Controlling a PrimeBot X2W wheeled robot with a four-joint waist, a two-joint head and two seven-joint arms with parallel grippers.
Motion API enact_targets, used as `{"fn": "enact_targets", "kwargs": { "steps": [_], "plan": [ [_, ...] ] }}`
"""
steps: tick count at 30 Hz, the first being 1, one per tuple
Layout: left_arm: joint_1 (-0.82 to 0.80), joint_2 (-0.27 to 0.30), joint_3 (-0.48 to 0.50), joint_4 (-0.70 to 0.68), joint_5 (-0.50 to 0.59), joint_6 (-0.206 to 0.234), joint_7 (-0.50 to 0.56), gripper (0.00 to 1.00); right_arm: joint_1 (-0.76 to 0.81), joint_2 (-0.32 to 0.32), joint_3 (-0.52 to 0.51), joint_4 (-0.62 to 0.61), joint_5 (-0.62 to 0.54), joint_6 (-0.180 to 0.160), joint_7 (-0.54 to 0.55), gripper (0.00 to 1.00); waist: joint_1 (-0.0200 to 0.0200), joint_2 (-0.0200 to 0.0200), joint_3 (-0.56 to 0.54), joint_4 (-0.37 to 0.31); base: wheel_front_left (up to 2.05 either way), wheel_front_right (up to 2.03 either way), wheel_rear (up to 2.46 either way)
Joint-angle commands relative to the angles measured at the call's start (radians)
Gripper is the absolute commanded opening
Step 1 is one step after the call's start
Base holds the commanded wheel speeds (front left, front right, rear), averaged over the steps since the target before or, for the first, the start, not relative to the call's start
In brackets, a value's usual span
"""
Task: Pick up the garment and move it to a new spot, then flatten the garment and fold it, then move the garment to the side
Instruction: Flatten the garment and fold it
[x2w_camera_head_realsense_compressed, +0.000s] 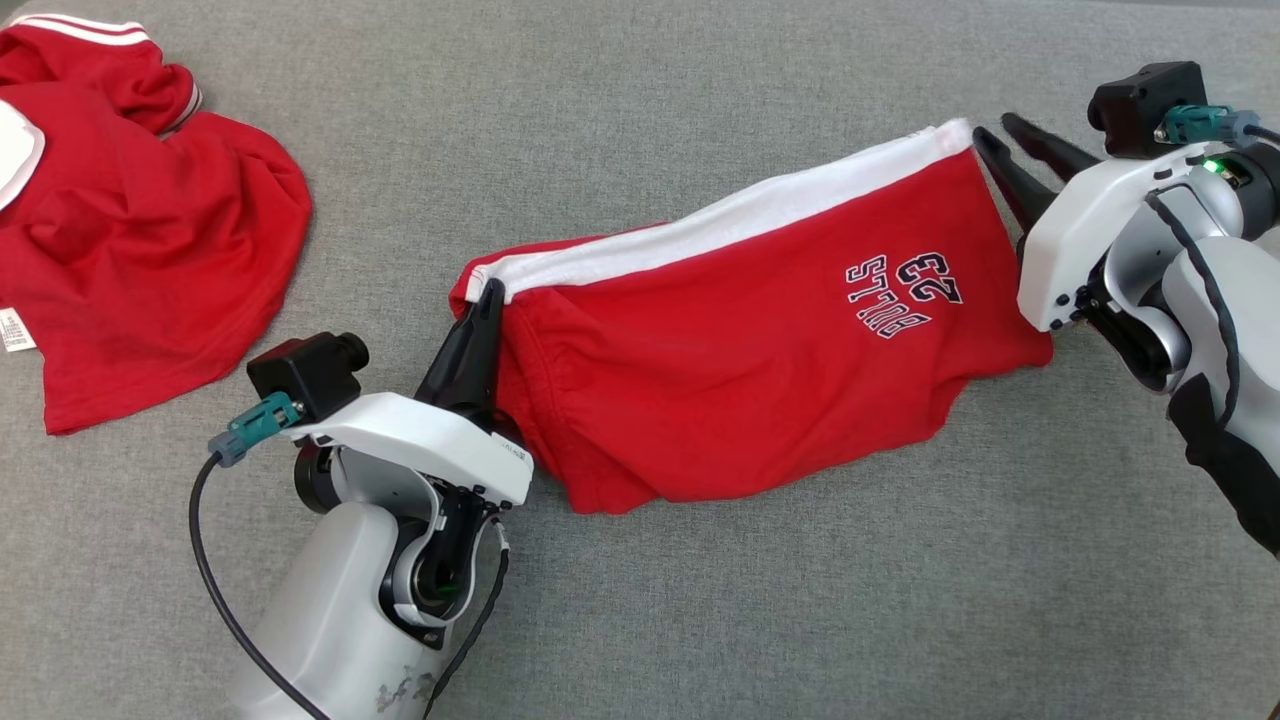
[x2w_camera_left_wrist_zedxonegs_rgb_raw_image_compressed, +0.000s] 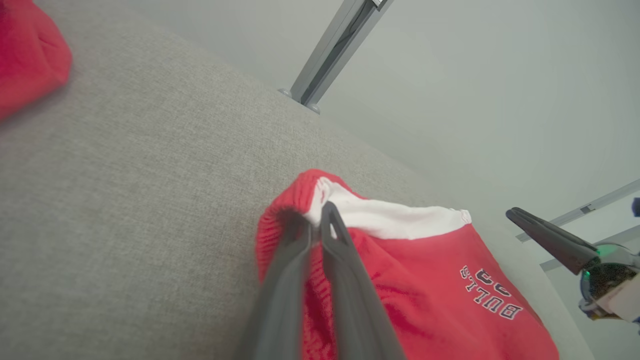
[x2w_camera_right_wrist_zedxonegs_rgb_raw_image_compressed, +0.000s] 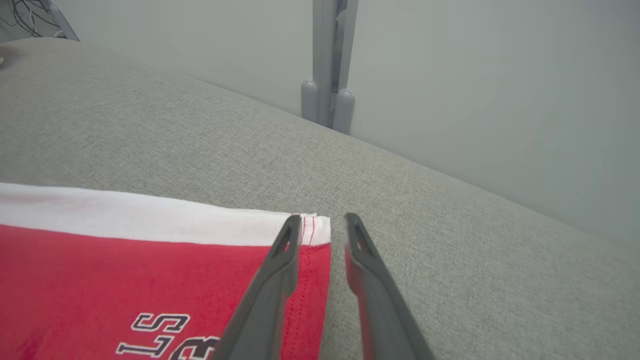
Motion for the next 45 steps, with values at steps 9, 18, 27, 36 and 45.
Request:
{"fn": "enact_targets", "kwargs": {
  "steps": [9,18,27,36,45],
  "plan": [
    [0.044,0.055,-0.023,-0.055,0.053,0.023,-0.008,1.00,-0.036,0.003,0.062,0.074,0.079,0.000,-0.124,1.00,0.0000,0.0000,-0.020,-0.005,0.00,0.00,0.00],
    [0.155,0.159,-0.048,-0.219,0.173,0.074,-0.067,1.00,0.040,-0.063,0.099,0.054,0.194,0.000,-0.158,1.00,0.0000,0.0000,-0.094,-0.026,0.00,0.00,0.00],
    [0.272,0.178,-0.047,-0.337,0.201,0.145,-0.084,1.00,0.171,-0.070,0.071,0.048,0.334,0.000,-0.106,1.00,0.0000,0.0000,-0.165,-0.027,0.00,0.00,0.00],
    [0.327,0.178,-0.037,-0.360,0.181,0.163,-0.094,1.00,0.217,-0.032,0.057,0.083,0.412,0.000,-0.025,1.00,0.0000,0.0000,-0.163,0.016,0.00,0.00,0.00],
    [0.318,0.170,-0.043,-0.349,0.172,0.152,-0.105,1.00,0.188,0.004,0.077,0.180,0.431,0.000,0.101,1.00,0.0000,0.0000,-0.163,0.070,0.00,0.00,0.00]
  ]
}}
